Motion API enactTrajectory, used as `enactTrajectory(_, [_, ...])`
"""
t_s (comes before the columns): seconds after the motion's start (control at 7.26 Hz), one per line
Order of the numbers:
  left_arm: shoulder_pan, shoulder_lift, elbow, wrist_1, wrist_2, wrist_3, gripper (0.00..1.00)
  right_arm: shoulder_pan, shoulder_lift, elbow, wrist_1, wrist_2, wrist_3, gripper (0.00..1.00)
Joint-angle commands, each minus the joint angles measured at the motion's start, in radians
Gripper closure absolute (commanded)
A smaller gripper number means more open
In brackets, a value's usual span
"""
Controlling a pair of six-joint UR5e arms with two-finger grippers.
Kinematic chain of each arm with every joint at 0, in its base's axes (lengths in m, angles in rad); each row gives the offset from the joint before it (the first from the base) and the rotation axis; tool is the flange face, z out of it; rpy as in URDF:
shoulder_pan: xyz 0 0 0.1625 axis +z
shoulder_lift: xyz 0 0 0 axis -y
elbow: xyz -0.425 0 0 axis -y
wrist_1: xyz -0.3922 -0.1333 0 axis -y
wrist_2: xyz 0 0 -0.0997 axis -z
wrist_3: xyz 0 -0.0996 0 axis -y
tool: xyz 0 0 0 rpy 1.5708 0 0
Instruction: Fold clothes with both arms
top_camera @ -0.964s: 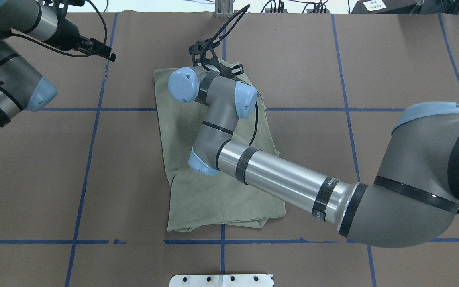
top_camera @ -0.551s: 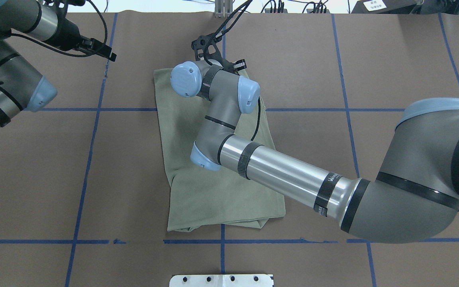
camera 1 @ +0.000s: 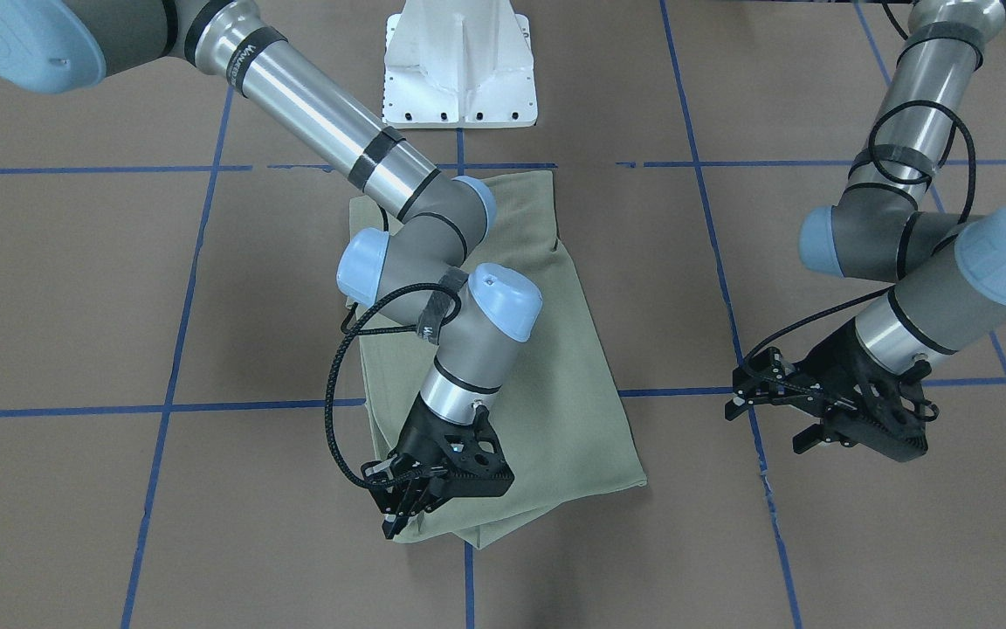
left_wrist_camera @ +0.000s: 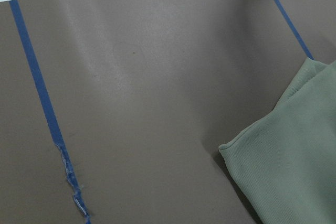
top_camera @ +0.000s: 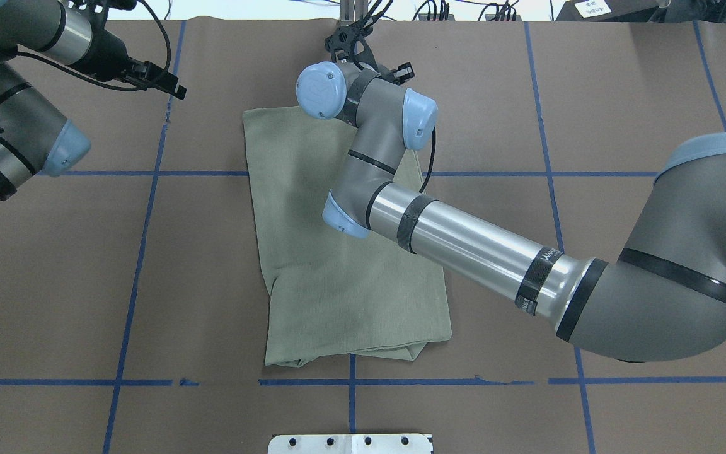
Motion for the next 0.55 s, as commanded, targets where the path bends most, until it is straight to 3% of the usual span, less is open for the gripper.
enactTrajectory(0.0, [0.001,0.000,0.001,0.003,-0.001,0.000,0.00,0.005,-0.012,0.022,0.008,0.004,-0.006,0.00])
enactTrajectory(0.14, [-0.001,0.000,0.001,0.004,-0.001,0.000,0.00,0.025,-0.012,0.023,0.060,0.071,-0.006,0.00])
enactTrajectory(0.28, [-0.001,-0.001,0.000,0.009,0.001,-0.002,0.00,0.072,-0.021,0.072,0.075,0.228,-0.006,0.00])
enactTrajectory(0.41, [-0.001,-0.001,-0.011,0.006,0.004,-0.058,0.00,0.106,-0.088,0.191,0.075,0.345,0.000,0.00])
